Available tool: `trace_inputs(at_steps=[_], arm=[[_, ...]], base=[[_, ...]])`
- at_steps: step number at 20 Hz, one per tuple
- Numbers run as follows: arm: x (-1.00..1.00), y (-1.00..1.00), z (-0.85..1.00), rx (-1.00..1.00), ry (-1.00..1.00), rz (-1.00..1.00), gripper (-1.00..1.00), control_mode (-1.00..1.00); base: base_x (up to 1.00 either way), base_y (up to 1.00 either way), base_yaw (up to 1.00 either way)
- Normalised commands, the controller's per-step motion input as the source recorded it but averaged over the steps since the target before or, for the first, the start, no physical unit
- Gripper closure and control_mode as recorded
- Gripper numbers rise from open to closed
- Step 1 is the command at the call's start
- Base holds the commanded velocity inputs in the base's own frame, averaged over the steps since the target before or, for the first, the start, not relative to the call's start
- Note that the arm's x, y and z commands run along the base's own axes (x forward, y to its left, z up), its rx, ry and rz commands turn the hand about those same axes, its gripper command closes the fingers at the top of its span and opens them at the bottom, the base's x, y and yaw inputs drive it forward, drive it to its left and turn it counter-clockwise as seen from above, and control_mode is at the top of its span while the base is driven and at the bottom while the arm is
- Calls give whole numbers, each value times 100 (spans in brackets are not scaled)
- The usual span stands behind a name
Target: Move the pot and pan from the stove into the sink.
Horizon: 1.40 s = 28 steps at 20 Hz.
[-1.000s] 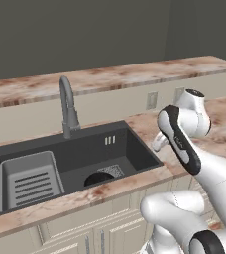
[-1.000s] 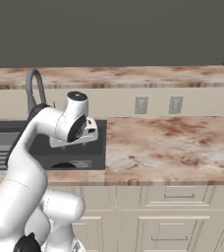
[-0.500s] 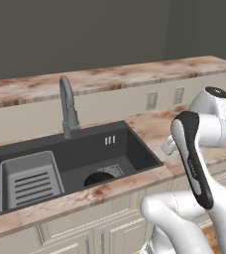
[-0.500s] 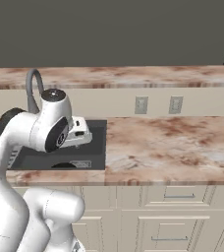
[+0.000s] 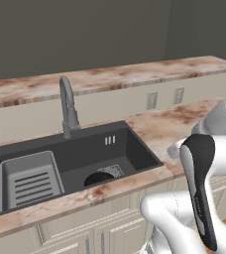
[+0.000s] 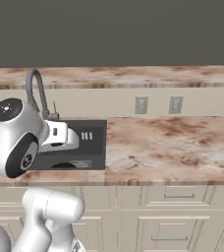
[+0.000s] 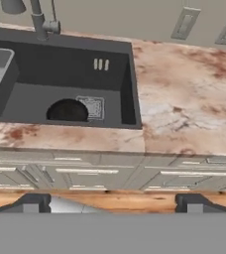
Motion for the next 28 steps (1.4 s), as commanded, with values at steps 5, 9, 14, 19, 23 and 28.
trace_inputs(at_steps=[5, 9, 14, 19, 23, 28], arm=[[-32, 0, 5, 0, -8, -9, -100, -100], [0, 0, 0, 0, 0, 0, -100, 100], [0, 0, 0, 0, 0, 0, -100, 100], [0, 0, 0, 0, 0, 0, -100, 100], [0, 0, 0, 0, 0, 0, -100, 100], [0, 0, 0, 0, 0, 0, -100, 100]], base=[[0, 0, 0], [-20, -7, 0], [-76, -37, 0], [-50, -35, -6], [0, -8, -45], [0, 0, -50]])
